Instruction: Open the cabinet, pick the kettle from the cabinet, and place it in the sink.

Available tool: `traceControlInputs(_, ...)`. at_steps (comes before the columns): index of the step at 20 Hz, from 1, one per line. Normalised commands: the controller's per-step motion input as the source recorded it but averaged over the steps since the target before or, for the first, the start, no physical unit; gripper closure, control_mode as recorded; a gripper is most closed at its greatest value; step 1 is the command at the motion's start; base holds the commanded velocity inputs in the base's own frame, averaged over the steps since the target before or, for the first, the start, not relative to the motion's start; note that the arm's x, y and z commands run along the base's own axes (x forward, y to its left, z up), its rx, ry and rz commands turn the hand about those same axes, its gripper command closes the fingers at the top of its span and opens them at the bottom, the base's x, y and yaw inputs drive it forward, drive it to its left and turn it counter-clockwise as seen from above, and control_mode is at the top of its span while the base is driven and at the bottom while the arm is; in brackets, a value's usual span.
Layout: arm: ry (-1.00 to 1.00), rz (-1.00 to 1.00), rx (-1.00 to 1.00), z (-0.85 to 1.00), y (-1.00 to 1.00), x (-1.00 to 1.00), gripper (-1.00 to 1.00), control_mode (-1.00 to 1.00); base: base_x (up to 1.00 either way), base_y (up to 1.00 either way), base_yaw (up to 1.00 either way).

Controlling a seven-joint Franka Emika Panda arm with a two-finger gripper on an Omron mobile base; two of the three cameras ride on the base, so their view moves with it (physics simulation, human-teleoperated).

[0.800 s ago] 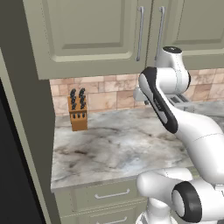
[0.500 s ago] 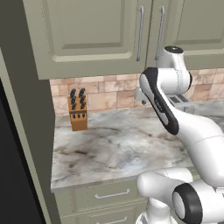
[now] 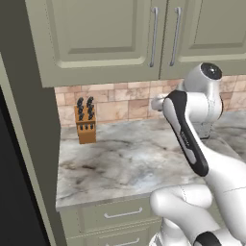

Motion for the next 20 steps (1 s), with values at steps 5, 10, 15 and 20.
traceControlInputs(5, -0.10, -0.02, 0.00, 0.30, 0.09, -0.05, -1.00, -1.00, 0.00, 0.00, 0.00)
traceControlInputs(10, 0.00, -0.01, 0.00, 0.35, 0.10, -0.01, -1.00, -1.00, 0.00, 0.00, 0.00)
traceControlInputs(15, 0.02, 0.00, 0.00, 0.32, 0.08, 0.00, -1.00, -1.00, 0.00, 0.00, 0.00)
traceControlInputs(20, 0.02, 0.00, 0.00, 0.29, 0.02, 0.00, -1.00, -1.00, 0.00, 0.00, 0.00)
